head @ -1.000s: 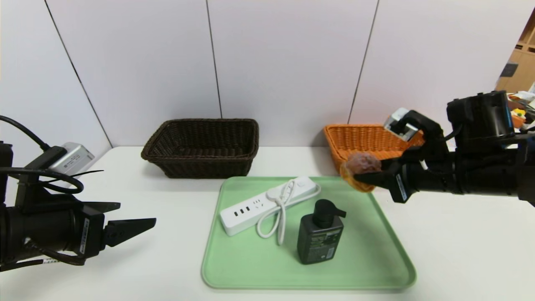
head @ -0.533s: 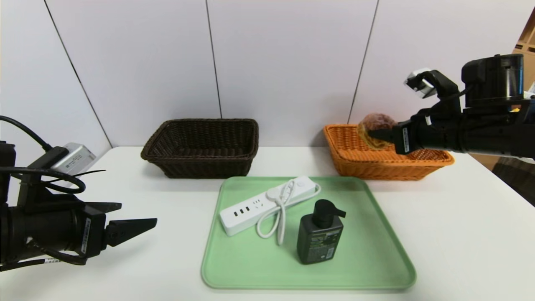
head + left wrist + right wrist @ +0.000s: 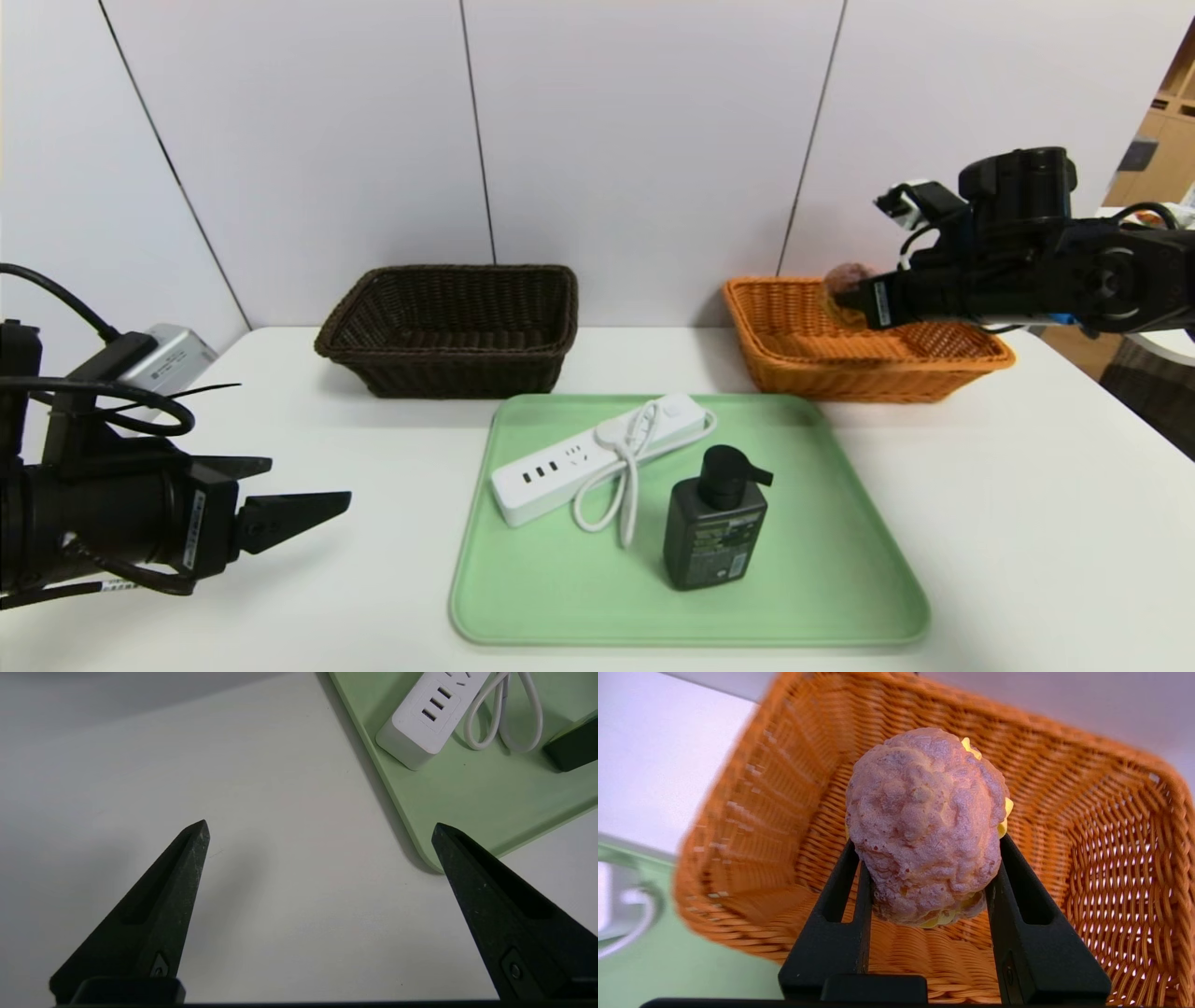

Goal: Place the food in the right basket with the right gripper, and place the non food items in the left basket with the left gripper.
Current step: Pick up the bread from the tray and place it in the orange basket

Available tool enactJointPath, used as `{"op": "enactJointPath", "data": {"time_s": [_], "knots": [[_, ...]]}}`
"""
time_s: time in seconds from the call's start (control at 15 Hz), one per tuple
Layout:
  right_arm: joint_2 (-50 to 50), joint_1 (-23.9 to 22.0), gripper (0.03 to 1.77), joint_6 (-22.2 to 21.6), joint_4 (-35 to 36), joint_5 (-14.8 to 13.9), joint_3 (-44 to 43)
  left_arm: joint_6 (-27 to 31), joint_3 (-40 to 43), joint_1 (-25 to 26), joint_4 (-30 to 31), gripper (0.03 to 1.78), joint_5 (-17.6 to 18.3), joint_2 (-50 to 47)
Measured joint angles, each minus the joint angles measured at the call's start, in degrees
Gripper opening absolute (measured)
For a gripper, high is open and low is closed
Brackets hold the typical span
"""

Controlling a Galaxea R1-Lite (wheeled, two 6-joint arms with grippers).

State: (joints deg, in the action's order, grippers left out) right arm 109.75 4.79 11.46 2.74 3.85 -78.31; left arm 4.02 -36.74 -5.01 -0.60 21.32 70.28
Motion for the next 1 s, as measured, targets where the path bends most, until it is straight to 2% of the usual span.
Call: {"op": "enactJointPath", "data": {"time_s": [0.13,0.53,0.8,1.0], "knots": [[3.58,-1.57,0.70,-0.85,-2.84,-0.22,-2.97,0.00,0.34,0.00,0.00,1.69,-0.10,0.00],[11.47,-3.64,0.70,-1.27,-4.08,-0.27,-9.09,-0.06,1.00,0.00,0.00,1.69,-0.11,0.22],[13.18,-3.75,1.08,-1.32,-4.72,-0.20,-9.80,-0.23,1.60,0.00,0.07,1.69,-0.05,0.22],[13.15,-3.94,1.29,-1.33,-5.35,-0.11,-10.00,-0.06,1.60,0.00,0.05,1.69,0.00,0.22]]}}
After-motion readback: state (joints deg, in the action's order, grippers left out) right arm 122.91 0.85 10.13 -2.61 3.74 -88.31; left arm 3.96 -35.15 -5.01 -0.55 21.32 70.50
